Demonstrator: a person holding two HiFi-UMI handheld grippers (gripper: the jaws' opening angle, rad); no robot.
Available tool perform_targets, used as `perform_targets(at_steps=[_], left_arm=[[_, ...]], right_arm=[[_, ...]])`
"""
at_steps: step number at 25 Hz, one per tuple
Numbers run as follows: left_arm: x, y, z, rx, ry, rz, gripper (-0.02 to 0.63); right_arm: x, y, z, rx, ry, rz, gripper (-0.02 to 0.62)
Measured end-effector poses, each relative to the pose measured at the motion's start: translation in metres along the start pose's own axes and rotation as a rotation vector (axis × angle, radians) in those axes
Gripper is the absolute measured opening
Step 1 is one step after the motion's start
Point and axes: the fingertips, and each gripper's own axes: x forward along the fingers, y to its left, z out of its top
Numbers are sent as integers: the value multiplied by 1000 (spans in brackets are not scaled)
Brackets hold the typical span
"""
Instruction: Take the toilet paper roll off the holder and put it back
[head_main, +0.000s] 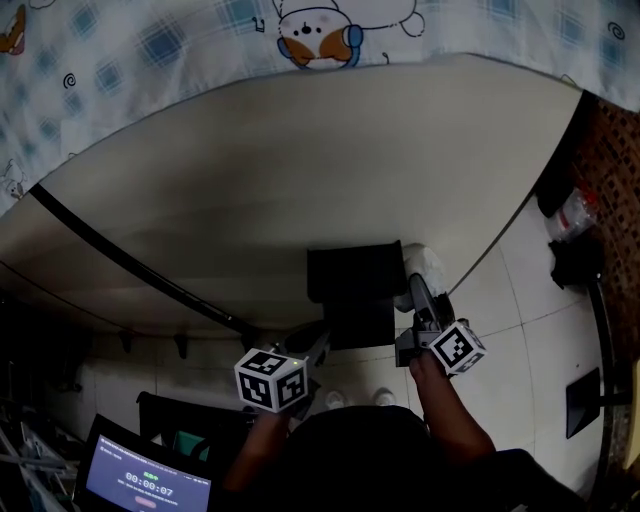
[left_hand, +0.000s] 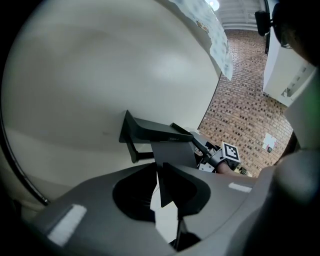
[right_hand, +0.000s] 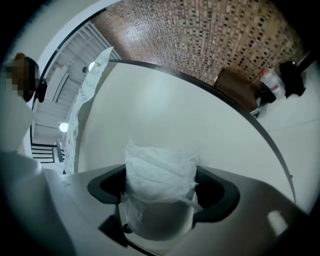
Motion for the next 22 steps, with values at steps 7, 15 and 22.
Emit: perform_targets(at_steps=[7, 15, 22], left_arm=[[0, 2, 0, -8, 5, -10, 58], [0, 3, 2, -19, 10, -23, 58], [1, 3, 2, -17, 15, -28, 58]], right_arm=[[3, -6, -20, 130, 61, 49, 407], [2, 3, -53, 269, 280, 250, 399], [-1, 18, -91, 230, 511, 389, 397]])
